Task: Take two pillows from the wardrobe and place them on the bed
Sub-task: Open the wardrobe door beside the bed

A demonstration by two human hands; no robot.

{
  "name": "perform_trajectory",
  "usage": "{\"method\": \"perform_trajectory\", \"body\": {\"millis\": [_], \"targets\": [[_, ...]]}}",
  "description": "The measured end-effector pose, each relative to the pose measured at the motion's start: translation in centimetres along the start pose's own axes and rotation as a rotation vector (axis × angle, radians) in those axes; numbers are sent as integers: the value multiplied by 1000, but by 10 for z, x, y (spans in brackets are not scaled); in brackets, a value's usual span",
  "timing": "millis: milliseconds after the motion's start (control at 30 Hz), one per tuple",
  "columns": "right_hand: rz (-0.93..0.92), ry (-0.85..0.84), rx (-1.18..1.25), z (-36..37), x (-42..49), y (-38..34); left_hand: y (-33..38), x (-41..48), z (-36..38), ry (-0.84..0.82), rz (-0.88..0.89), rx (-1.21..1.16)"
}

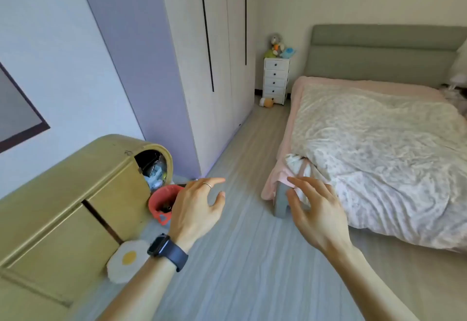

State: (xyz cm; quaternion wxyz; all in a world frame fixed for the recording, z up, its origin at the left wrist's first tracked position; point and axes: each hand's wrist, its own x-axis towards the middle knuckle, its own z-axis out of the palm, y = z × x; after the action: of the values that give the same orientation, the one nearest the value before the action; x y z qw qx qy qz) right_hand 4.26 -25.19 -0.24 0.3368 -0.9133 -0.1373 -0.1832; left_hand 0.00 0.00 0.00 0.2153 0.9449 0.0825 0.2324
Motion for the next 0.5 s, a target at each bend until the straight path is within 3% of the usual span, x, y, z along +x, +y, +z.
{"method": "perform_trajectory", "body": {"millis": [200,500], "targets": [[55,-39,-30,49,63,23,-28,67,44,-54,-25,-28],[39,-46,-82,122,222,37,-76,248,92,-85,65,-6]]}}
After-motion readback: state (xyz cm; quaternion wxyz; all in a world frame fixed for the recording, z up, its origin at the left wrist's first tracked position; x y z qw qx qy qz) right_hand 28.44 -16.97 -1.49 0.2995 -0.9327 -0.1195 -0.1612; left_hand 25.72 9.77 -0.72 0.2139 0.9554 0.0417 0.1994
